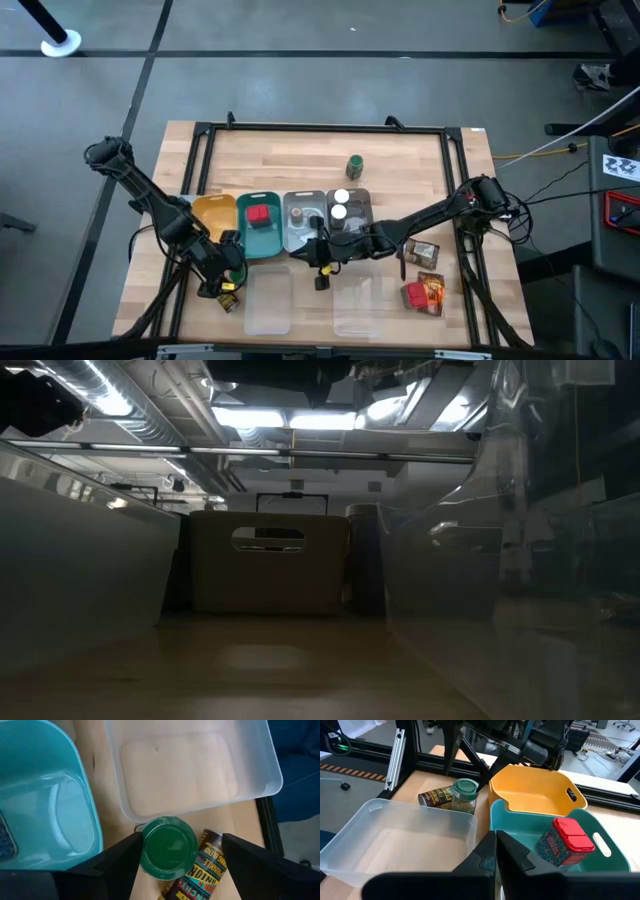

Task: Sort spices by type
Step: Put the bottom green seasoning bottle into the left transparent bin

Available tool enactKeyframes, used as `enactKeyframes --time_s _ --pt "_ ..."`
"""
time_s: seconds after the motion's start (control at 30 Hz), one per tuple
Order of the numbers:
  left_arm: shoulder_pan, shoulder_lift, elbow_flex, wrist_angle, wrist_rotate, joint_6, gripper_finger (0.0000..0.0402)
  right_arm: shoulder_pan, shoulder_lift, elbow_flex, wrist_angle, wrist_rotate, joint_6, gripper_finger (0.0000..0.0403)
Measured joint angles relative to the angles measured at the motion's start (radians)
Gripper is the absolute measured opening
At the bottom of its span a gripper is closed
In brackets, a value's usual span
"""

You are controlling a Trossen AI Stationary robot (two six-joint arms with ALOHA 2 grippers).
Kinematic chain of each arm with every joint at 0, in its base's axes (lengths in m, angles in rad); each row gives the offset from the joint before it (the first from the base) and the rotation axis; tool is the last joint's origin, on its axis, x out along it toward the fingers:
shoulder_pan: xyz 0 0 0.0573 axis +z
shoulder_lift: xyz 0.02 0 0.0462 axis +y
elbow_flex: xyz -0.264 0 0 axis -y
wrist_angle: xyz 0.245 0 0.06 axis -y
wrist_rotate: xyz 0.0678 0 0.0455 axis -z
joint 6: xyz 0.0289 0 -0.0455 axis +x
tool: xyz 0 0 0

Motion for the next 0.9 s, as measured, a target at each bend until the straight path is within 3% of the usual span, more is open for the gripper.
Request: enactKeyframes --time_s 0.37,0.63,0.9 --pt "0.0 0.005 0.059 -0.021 -0.04 0.006 0.0269 0.0 0.0 0.0 0.001 0.0 0.0 0.0014" --pt "-0.003 0.006 0.077 -0.129 -0.062 -0.049 0.0269 0.0 0.001 0.0 -0.001 -0.001 -0.001 0.0014" --pt "-0.057 0.047 0.076 -0.142 -0.063 -0.053 0.0269 0.0 0.001 0.0 -0.001 -0.001 -0.001 0.0014"
